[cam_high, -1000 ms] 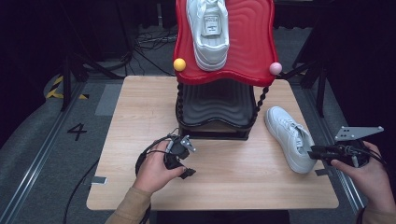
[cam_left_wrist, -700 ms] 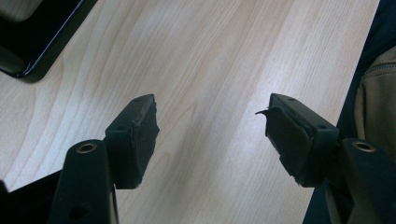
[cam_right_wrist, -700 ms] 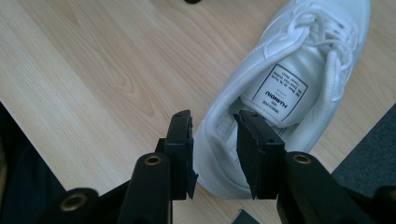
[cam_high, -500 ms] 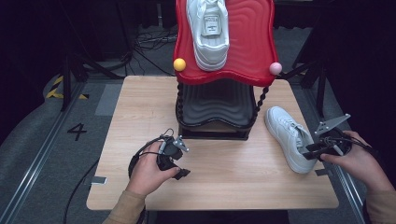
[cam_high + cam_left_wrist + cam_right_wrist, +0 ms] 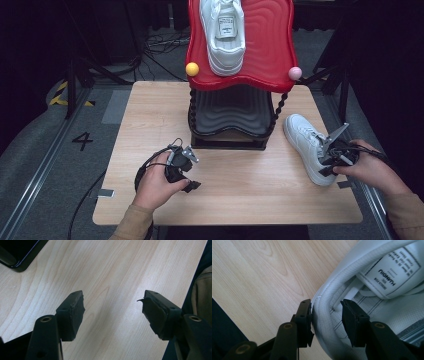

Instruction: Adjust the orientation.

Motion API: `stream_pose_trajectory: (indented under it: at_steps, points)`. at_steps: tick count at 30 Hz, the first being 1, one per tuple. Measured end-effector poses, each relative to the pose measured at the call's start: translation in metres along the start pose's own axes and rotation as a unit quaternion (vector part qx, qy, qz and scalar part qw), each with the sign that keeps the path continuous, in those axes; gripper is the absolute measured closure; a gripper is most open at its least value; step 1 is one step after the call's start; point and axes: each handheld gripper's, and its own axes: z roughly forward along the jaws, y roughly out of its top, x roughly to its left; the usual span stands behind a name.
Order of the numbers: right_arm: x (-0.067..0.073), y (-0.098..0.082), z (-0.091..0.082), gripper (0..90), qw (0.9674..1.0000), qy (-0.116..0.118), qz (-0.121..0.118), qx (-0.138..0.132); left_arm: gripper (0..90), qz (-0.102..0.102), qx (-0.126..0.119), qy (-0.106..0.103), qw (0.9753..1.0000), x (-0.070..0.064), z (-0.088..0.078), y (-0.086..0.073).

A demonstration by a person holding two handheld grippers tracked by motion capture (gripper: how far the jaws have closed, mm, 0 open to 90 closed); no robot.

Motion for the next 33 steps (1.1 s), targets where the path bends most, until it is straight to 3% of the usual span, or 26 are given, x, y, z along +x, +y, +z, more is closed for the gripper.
stream_pose_trajectory:
  at_steps: [3, 9, 12, 14, 16, 25, 33]
  points:
    - [0.001, 0.005, 0.01, 60.2, 0.9993, 0.006, -0.009, 0.035, 34.4, -0.002, 0.0, -0.001, 1.0, 0.0, 0.0, -0.001]
    - [0.003, 0.007, 0.021, 63.6, 0.9974, 0.008, -0.02, 0.069, 34.3, -0.004, 0.0, 0.0, 1.0, 0.001, 0.0, -0.002]
    - [0.002, 0.007, 0.021, 65.8, 0.9975, 0.008, -0.018, 0.067, 34.3, -0.005, -0.001, 0.0, 1.0, 0.002, -0.001, -0.003]
    - [0.004, 0.007, 0.02, 74.4, 0.9975, 0.019, -0.017, 0.065, 34.3, -0.005, -0.001, 0.001, 1.0, 0.001, -0.001, -0.003]
    - [0.004, 0.007, 0.02, 76.3, 0.9977, 0.021, -0.017, 0.063, 34.3, -0.007, -0.002, 0.0, 1.0, 0.001, -0.001, -0.003]
    - [0.008, 0.011, 0.017, 78.2, 0.9988, 0.031, 0.001, 0.038, 34.3, -0.012, -0.005, 0.003, 0.9999, 0.002, -0.003, -0.007]
    - [0.01, 0.019, 0.003, 78.8, 0.9981, 0.053, 0.028, 0.015, 34.3, -0.017, -0.008, 0.004, 0.9998, 0.002, -0.006, -0.011]
